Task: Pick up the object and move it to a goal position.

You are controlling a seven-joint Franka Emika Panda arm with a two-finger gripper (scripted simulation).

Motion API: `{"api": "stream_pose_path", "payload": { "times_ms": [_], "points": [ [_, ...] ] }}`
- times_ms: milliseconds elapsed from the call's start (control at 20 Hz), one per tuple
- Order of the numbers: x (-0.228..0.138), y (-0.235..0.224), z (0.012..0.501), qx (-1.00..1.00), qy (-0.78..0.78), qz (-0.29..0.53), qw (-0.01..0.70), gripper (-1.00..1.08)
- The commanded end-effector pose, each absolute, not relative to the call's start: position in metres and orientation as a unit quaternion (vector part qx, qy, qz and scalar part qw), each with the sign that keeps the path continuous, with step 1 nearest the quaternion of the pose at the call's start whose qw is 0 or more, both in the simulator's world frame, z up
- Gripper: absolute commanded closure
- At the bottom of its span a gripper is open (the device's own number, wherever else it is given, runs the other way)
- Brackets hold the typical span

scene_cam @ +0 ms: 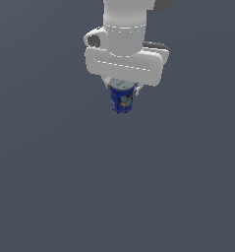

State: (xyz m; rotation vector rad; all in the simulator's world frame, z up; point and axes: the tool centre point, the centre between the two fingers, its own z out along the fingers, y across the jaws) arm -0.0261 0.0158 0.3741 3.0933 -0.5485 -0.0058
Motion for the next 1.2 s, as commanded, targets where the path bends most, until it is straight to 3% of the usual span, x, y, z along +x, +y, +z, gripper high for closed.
{"api": "stream_pose_path", "payload": {
  "times_ms": [0,550,1150],
  "points": [
    [-0.026,0.011,0.403,0.985,-0.175,0.0,0.0,1.08],
    [-0.022,-0.004,0.484,0.985,-0.175,0.0,0.0,1.08],
    [-0.019,-0.009,0.508,0.985,-0.175,0.0,0.0,1.08]
  ]
}}
